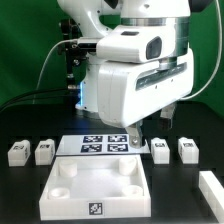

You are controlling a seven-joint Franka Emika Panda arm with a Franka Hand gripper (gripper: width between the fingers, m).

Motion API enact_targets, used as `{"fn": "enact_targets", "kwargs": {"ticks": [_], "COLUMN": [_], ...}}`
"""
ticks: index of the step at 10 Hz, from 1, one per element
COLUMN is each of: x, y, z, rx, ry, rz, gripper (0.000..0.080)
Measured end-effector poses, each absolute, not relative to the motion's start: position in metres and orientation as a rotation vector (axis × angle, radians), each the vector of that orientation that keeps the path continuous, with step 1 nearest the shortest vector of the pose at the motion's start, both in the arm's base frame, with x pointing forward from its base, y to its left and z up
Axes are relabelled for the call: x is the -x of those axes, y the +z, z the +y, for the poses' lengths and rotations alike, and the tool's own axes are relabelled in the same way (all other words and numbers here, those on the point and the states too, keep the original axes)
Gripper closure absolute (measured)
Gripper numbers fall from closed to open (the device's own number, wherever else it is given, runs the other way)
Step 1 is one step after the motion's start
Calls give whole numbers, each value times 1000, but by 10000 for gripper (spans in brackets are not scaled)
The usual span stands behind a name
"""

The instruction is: Assemble one leg

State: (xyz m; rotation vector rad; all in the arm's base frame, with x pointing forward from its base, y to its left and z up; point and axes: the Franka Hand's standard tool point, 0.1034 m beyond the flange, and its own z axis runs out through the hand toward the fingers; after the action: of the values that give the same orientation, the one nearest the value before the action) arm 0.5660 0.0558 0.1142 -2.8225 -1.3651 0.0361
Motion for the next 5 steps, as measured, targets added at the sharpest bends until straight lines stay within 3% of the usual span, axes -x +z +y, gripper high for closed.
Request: {"fn": "enact_targets", "kwargs": {"ticks": [5], "x": [-566], "y": [114], "z": [56], "rx": [2822], "ry": [37], "rz": [-1365], "gripper": [150]}}
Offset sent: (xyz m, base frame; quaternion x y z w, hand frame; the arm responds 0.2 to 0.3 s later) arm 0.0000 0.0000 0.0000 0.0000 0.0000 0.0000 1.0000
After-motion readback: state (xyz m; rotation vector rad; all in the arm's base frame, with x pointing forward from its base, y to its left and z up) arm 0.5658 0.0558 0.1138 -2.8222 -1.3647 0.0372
